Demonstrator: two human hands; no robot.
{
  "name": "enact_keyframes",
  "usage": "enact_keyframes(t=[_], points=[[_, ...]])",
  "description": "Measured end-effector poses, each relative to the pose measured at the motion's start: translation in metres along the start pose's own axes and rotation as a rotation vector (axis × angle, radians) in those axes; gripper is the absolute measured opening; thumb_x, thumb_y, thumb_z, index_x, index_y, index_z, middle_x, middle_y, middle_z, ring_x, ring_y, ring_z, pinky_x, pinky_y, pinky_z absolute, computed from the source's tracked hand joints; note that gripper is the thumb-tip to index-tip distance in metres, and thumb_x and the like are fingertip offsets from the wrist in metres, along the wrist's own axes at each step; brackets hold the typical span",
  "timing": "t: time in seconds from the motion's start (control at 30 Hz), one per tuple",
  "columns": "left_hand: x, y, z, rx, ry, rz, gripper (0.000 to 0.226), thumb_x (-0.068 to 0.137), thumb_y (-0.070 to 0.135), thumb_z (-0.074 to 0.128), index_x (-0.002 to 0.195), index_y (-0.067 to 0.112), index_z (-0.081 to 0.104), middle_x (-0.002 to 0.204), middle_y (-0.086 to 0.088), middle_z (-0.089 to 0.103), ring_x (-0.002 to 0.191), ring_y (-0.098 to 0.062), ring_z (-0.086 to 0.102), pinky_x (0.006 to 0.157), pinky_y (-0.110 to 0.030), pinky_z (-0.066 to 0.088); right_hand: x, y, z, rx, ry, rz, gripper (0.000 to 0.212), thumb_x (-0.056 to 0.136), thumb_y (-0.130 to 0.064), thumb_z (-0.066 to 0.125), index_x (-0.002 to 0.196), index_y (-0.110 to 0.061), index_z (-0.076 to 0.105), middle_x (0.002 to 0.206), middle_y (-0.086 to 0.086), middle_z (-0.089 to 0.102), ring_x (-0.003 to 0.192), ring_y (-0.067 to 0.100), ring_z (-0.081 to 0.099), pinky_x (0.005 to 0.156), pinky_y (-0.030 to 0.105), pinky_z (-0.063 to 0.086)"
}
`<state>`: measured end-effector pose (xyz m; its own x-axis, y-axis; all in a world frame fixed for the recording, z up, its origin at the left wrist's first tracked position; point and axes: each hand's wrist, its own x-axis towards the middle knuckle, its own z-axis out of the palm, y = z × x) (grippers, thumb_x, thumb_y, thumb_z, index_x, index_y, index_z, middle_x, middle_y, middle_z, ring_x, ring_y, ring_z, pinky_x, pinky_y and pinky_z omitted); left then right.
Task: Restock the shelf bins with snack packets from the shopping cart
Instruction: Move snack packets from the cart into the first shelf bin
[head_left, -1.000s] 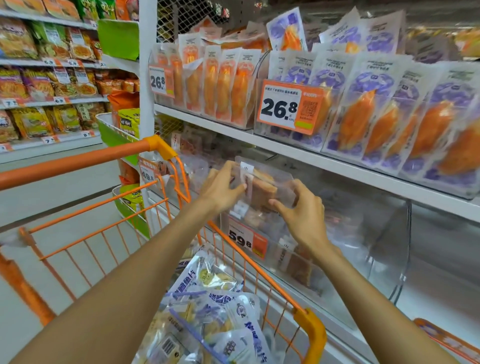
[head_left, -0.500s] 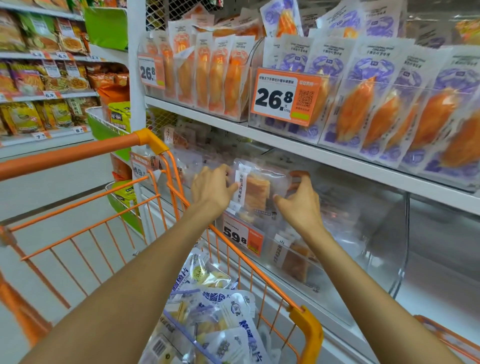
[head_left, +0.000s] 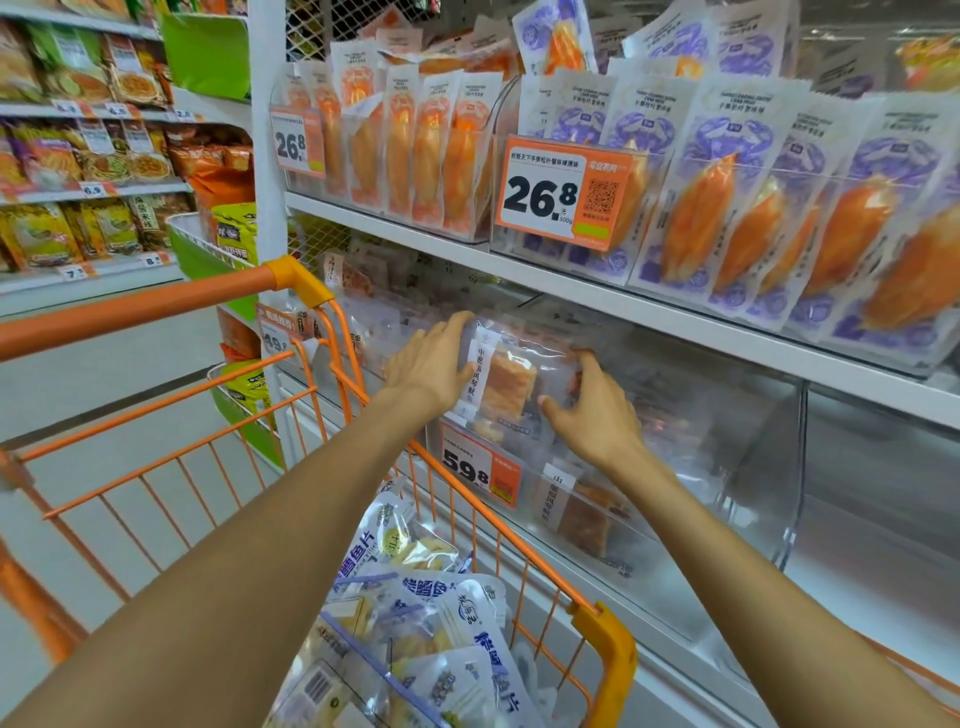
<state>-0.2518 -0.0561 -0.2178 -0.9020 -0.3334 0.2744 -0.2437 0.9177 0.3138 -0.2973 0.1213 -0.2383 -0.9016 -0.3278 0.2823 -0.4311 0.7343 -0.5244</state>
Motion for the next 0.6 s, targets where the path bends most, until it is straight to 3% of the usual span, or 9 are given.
enact_keyframes(t=[0.17, 0.27, 0.37, 0.43, 0.5, 0.6], points=[[-0.006, 0.003, -0.005, -0.055, -0.053, -0.052, 0.070, 0.098, 0.028, 0.051, 0.153, 0.025, 0.008, 0.125, -0.014, 0.058, 0.094, -0.034, 0.062, 0.062, -0.035, 0.042, -0.006, -0.002, -0.002, 0.063, -0.020, -0.003, 0.062, 0.087, -0.035, 0.065, 0.136, -0.018, 0.032, 0.122, 0.007, 0.054, 0.106, 0.029, 0.057, 0.085, 0.045, 0.051], [-0.016, 0.003, -0.013, -0.095, -0.090, -0.082, 0.074, 0.096, 0.025, 0.055, 0.153, 0.022, 0.007, 0.124, -0.020, 0.059, 0.095, -0.037, 0.062, 0.068, -0.041, 0.048, -0.012, -0.003, -0.009, 0.072, -0.014, -0.005, 0.062, 0.086, -0.036, 0.065, 0.135, -0.015, 0.034, 0.130, 0.008, 0.052, 0.111, 0.029, 0.056, 0.088, 0.045, 0.050], [-0.039, 0.005, -0.028, -0.127, -0.079, -0.055, 0.064, 0.094, 0.022, 0.058, 0.149, 0.018, 0.024, 0.132, -0.017, 0.054, 0.109, -0.036, 0.058, 0.080, -0.042, 0.048, -0.032, -0.006, -0.020, 0.100, 0.077, -0.056, 0.057, 0.087, -0.030, 0.065, 0.134, -0.013, 0.038, 0.129, 0.007, 0.050, 0.112, 0.025, 0.054, 0.087, 0.038, 0.048], [-0.066, 0.001, -0.040, -0.129, -0.062, 0.006, 0.049, 0.094, 0.021, 0.058, 0.140, 0.016, 0.040, 0.137, -0.009, 0.050, 0.117, -0.031, 0.054, 0.088, -0.040, 0.048, -0.055, -0.011, -0.028, 0.119, 0.127, -0.116, 0.044, 0.087, -0.028, 0.064, 0.124, -0.015, 0.045, 0.117, 0.003, 0.055, 0.103, 0.019, 0.055, 0.083, 0.035, 0.048], [-0.096, -0.010, -0.049, -0.043, -0.099, 0.055, 0.043, 0.093, 0.018, 0.058, 0.134, 0.019, 0.047, 0.139, -0.004, 0.049, 0.116, -0.025, 0.055, 0.087, -0.039, 0.049, -0.081, -0.015, -0.033, 0.130, 0.046, -0.156, 0.030, 0.087, -0.024, 0.063, 0.114, -0.018, 0.052, 0.101, -0.004, 0.057, 0.091, 0.015, 0.056, 0.079, 0.034, 0.049], [-0.141, -0.038, -0.055, 0.147, -0.180, 0.038, 0.041, 0.095, 0.023, 0.055, 0.135, 0.026, 0.050, 0.140, 0.000, 0.051, 0.116, -0.023, 0.057, 0.089, -0.036, 0.047, -0.124, -0.022, -0.029, 0.132, -0.241, -0.247, 0.020, 0.087, -0.022, 0.065, 0.106, -0.020, 0.062, 0.096, -0.009, 0.059, 0.090, 0.012, 0.056, 0.080, 0.026, 0.046]])
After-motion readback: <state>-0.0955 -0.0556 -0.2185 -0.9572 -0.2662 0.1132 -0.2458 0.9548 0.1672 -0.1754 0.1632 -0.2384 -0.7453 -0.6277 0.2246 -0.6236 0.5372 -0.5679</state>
